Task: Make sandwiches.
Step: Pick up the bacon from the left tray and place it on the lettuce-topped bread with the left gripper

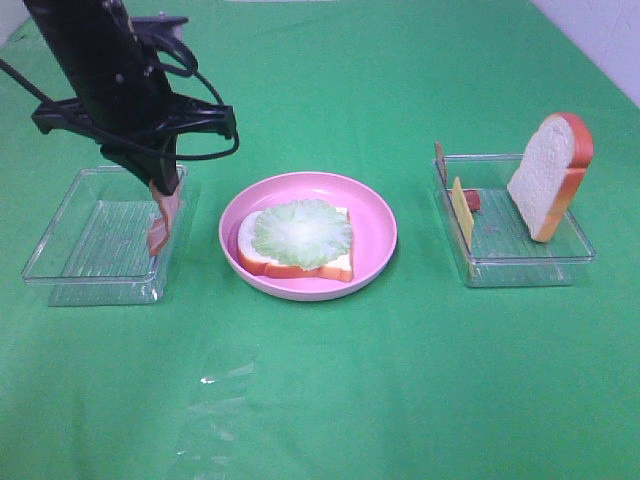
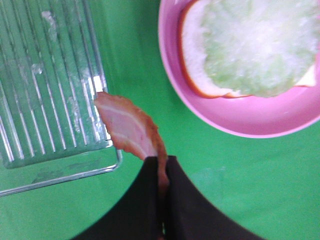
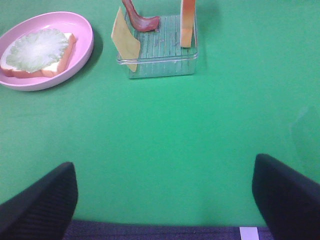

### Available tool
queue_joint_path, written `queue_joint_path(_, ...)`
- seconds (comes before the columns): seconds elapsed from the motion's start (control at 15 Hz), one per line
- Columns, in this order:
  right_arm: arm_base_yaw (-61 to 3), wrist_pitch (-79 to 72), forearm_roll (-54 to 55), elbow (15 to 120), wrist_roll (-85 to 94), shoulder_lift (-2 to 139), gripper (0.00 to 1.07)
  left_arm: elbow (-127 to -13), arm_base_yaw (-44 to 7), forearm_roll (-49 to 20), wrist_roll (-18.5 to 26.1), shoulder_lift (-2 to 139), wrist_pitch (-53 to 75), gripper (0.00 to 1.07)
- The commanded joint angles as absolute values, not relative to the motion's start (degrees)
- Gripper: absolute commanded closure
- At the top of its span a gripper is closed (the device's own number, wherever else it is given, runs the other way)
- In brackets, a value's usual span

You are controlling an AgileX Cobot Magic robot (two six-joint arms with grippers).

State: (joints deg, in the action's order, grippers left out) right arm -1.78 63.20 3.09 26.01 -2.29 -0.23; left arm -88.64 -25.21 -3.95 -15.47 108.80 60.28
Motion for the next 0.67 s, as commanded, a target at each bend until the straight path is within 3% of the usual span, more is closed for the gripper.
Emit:
queue_joint_path(0.07,-1.78,62.97,2.86,25.90,-2.06,-1.78,0.16,-91.67,-26.07,-11.29,-10.49,106.68,59.53,1.07)
queue_joint_path(0.33,-1.78,62.97,2.86,25.90,-2.06,-1.78,0.16,-94.82,-26.07,-37.99,5.61,107.09,51.80,1.07)
queue_joint_path(0.47,-1.78,62.97,2.86,25.90,-2.06,-1.78,0.16,-94.82,-26.07,-44.52,10.08,108.63,50.99,1.07)
queue_joint_path(0.53,-1.78,62.97,2.86,25.90,-2.06,-1.78,0.16,-94.82,-26.07,-49.33,14.90,111.04,51.80,1.07)
queue_joint_path(0.67,-1.78,62.97,2.86,25.90,-2.06,-1.78,0.16,-94.82,-26.07,-53.29,18.45,113.90,53.23,1.07)
